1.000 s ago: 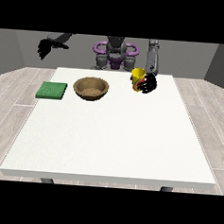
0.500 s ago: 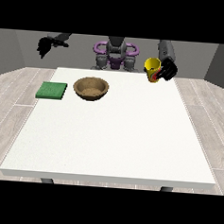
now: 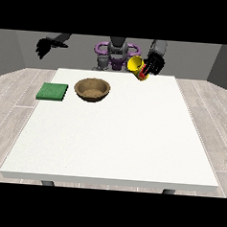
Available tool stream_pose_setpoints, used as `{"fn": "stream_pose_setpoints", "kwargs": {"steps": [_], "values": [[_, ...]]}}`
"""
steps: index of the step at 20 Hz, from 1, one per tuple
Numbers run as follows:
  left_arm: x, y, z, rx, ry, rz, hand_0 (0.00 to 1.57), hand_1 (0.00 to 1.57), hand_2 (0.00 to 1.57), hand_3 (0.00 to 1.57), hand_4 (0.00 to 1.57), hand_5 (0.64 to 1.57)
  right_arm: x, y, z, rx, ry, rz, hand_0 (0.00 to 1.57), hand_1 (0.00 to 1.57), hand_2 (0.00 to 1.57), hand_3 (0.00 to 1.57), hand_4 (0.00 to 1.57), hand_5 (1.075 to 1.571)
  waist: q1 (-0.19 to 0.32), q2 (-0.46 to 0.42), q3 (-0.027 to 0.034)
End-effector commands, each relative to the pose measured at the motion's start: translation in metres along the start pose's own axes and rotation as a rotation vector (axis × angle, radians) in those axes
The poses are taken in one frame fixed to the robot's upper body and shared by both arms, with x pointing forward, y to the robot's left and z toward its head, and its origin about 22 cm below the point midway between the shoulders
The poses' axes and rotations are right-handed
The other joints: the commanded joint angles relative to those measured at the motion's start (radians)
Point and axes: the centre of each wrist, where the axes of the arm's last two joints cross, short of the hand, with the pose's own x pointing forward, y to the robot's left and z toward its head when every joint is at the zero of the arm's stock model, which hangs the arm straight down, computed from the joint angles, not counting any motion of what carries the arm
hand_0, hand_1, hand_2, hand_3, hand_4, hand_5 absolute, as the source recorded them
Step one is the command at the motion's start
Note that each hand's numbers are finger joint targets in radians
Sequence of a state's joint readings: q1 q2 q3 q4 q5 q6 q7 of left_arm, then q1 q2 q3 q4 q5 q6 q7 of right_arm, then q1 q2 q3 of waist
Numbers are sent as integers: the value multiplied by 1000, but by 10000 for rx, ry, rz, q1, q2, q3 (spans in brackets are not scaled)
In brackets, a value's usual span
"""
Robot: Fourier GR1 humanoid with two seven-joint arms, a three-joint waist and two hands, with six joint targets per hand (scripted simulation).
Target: Pick the cup and pour the ball into the bowl, then pick the bowl and place it on the pad
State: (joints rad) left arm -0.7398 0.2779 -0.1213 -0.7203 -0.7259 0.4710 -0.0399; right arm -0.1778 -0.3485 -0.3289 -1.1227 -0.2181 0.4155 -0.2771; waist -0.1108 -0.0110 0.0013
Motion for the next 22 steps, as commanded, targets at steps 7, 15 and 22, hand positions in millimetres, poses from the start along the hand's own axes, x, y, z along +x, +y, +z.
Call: {"fn": "stream_pose_setpoints", "kwargs": {"steps": [7,15,22], "values": [[80,-7,-25,208,-1658,-4880,1553,1553,1571,1571,1530,1298,-17,-6,13,281,330,-282,0,0,0,0,0,1571,-502,-498,16],[151,-51,-1,-1000,-4158,-8241,1494,1494,1571,1571,1571,1019,-9,1,-10,259,-31,-180,0,0,0,0,0,1571,-465,-154,1],[153,-85,30,-1356,-5862,-12249,1479,1479,1571,1571,1474,1234,-7,-10,-8,-38,411,-134,0,0,0,0,0,1571,-172,-705,-6]]}}
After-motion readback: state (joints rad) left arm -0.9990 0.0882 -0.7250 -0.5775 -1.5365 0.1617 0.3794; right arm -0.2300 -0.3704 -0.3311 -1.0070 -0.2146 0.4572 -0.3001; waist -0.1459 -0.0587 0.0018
